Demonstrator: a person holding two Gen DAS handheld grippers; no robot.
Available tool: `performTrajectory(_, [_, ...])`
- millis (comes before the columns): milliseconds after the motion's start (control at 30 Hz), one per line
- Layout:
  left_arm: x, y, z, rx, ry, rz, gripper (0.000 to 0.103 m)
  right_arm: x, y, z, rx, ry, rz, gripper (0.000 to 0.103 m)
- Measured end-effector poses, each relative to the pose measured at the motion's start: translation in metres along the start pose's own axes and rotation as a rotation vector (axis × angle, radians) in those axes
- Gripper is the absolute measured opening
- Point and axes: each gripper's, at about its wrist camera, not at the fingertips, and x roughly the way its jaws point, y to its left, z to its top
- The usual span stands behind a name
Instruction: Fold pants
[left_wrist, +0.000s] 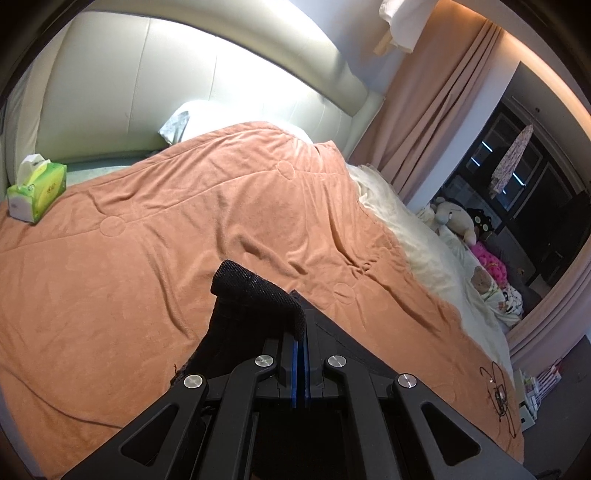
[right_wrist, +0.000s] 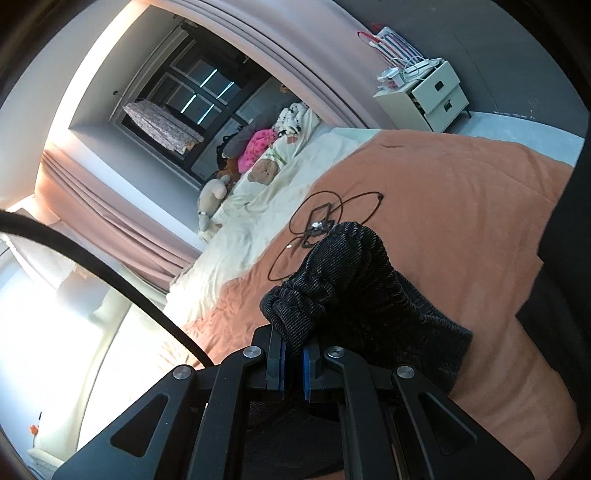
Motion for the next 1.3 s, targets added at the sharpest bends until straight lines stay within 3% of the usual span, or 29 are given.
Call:
performTrajectory(533, [0.101, -0.012, -0.01, 0.017, 0.079, 0.076, 0.002, 0.07, 0.017, 0.002, -0.031, 0.013, -0.075, 0.003])
performTrajectory(833, [0.165, -0.03, -0.018, 0.089, 0.119, 0.13, 0.002, 0.104, 0.018, 0.002, -0.049, 0.059, -0.137, 0.003])
performTrajectory(1300, [0.249, -0.061, -0.018, 0.135, 0.163, 0.211, 0.002, 0.172, 0.05, 0.013, -0.054, 0.064, -0.292, 0.003])
